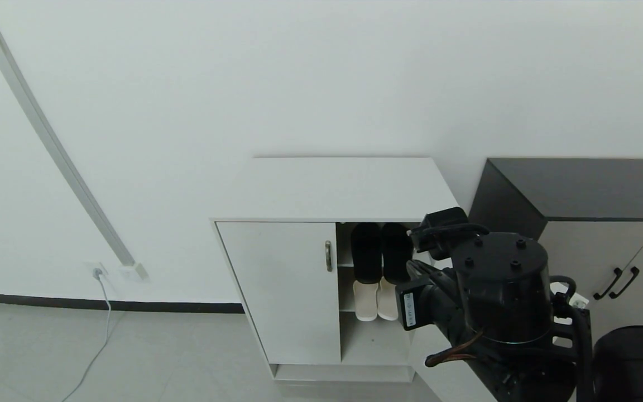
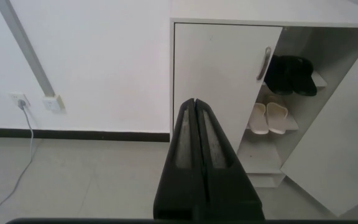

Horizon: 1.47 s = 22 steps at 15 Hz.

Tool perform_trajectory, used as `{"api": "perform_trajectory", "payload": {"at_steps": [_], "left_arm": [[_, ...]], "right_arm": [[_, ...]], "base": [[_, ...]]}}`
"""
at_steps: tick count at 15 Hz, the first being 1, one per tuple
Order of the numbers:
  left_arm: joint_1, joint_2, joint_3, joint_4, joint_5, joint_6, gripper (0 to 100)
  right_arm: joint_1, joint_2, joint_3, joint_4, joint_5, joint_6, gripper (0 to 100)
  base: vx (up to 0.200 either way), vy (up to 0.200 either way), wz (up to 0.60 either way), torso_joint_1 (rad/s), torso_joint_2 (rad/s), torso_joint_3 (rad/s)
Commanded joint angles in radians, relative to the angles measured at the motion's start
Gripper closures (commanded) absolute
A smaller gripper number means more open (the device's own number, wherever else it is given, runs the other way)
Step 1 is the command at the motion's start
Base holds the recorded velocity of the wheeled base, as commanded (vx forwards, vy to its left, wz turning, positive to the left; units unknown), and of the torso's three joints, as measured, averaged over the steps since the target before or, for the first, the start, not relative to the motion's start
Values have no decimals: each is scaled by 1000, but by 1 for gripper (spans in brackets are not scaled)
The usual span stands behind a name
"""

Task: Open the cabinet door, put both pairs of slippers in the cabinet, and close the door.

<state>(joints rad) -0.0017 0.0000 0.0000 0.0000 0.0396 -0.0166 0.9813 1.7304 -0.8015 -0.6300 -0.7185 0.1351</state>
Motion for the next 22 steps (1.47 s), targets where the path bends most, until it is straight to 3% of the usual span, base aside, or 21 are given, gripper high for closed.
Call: {"api": "perform_trajectory", "payload": {"at_steps": [1, 9, 18, 22], "left_arm": [[0, 0, 0, 0, 0, 0, 100], [0, 0, 0, 0, 2, 0, 100], [0, 0, 0, 0, 2, 0, 100], [0, 0, 0, 0, 0, 0, 100]], "right_arm": [[0, 6, 1, 0, -1, 0, 100], [-6, 5, 1, 0, -1, -11, 100], [-16, 9, 1, -11, -1, -14, 100], [-16, 11, 1, -11, -2, -14, 100]], "base": [[0, 0, -600, 12, 7, 2], [0, 0, -600, 4, -1, -1], [0, 0, 0, 0, 0, 0], [-200, 0, 0, 5, 6, 4]]}}
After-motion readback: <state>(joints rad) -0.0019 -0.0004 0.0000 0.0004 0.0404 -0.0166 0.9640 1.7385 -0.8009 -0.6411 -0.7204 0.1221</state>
